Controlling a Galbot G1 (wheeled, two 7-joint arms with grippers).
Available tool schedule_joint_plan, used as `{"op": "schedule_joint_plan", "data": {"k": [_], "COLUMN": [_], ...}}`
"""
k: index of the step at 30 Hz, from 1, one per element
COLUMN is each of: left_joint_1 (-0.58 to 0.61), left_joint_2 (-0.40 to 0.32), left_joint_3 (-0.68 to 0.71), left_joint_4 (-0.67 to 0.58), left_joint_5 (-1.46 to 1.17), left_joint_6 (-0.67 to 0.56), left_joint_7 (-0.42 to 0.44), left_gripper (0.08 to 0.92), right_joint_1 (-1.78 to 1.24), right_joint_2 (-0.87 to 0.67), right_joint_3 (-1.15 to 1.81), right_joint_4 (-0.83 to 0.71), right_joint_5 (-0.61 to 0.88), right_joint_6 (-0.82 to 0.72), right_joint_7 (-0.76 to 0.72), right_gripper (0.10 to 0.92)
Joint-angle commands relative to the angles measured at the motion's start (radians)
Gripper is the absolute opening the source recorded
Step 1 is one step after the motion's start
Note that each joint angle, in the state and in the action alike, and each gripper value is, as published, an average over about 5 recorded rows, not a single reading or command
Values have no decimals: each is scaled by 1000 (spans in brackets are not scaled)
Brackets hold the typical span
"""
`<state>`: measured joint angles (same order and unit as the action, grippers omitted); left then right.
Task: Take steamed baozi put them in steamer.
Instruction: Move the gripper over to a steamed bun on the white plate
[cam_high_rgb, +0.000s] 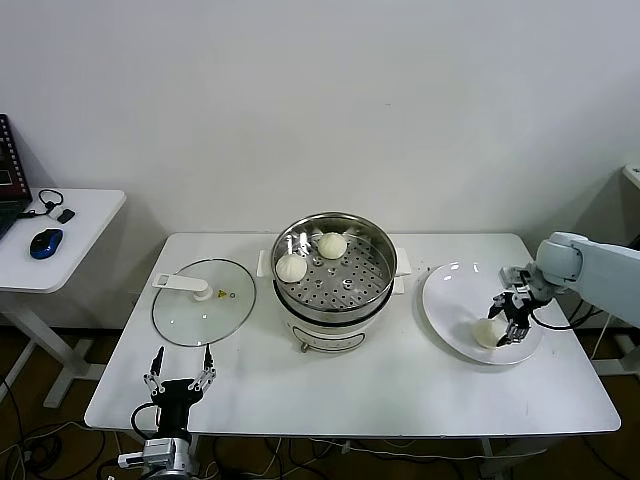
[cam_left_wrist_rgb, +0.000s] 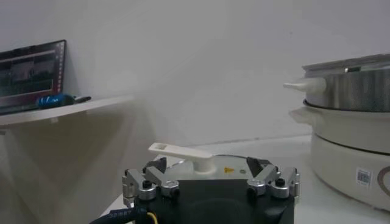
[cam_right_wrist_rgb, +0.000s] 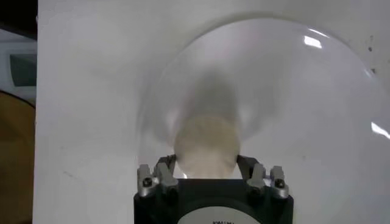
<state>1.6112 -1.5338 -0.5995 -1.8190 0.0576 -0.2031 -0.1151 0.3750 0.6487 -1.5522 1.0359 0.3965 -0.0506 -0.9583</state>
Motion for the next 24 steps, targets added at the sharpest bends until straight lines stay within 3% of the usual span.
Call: {"op": "schedule_joint_plan", "data": {"k": [1,15,24], "left_joint_1": [0,6,6], "left_joint_2": [-1,-1,1], "left_joint_3": [0,0,1], "left_joint_4": [-1,-8,-15], "left_joint_5": [-1,-1,0], "left_joint_6": [-1,-2,0], "left_joint_7": [0,-1,0], "left_gripper": [823,823,823], "right_joint_1": [0,28,326], "right_joint_2": [3,-5,-31], "right_joint_3": [2,-8,-223], "right_joint_4": [-2,30,204], "right_joint_5": [-2,1,67], "right_joint_6": [-1,-7,7], "right_joint_7": [3,3,-13], "right_gripper": [666,582,552]}}
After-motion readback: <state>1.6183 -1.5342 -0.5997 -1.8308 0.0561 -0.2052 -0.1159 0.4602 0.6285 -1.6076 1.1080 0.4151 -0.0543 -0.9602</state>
